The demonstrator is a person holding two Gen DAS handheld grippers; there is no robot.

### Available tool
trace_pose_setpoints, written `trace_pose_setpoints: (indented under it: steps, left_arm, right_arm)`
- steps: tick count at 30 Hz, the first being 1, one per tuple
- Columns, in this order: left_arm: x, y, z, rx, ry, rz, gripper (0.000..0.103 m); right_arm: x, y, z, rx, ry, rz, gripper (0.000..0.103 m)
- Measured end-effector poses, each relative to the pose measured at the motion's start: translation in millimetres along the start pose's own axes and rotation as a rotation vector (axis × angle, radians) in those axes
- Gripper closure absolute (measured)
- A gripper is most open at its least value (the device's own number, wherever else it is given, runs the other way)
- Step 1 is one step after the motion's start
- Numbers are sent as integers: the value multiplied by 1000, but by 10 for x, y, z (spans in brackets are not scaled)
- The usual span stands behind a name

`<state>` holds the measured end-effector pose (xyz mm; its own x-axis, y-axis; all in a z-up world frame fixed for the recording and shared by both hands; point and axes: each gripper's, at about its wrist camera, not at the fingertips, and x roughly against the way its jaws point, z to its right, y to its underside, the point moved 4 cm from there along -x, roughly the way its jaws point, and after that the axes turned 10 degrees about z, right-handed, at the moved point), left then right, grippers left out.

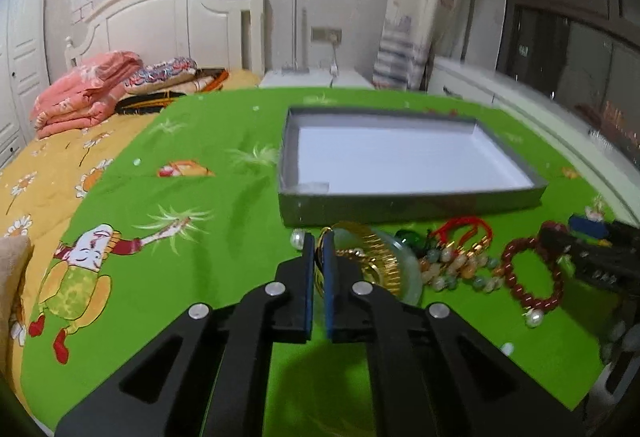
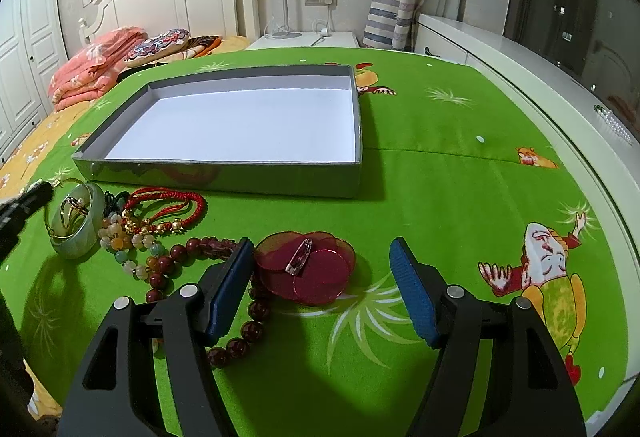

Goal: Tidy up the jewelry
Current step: 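Lift the gold bangle with the left gripper while the right gripper grasps the red flower brooch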

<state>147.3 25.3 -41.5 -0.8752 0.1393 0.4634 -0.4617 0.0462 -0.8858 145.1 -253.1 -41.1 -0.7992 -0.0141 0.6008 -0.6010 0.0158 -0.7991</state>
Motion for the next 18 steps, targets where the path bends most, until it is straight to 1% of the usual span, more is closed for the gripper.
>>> trace_pose_setpoints:
  steps: [1,2,5,9,13,18]
  left_arm:
    - [-63,22,2,-5,2,-25,99]
    - [-89,24,-14,6,6,-33,98]
    - [-152,6,-29,10,12,-41,98]
    - [-140,0,-10,-20,8,-44,100]
    - [63,-102,0,-4,28,31,100]
    - [318,-340,81,-12,76,115,99]
  right_arm:
    - [2,3,0,0,0,0,36]
    - [-1,7,0,-1,0,1,36]
    - [-4,17,5,-3,-1,-1,36]
    - [-7,22,1,-1,-1,-4,36]
    - [2,20,-3,2,-11,-1,41]
    - [12,33,-11,0,-11,0,41]
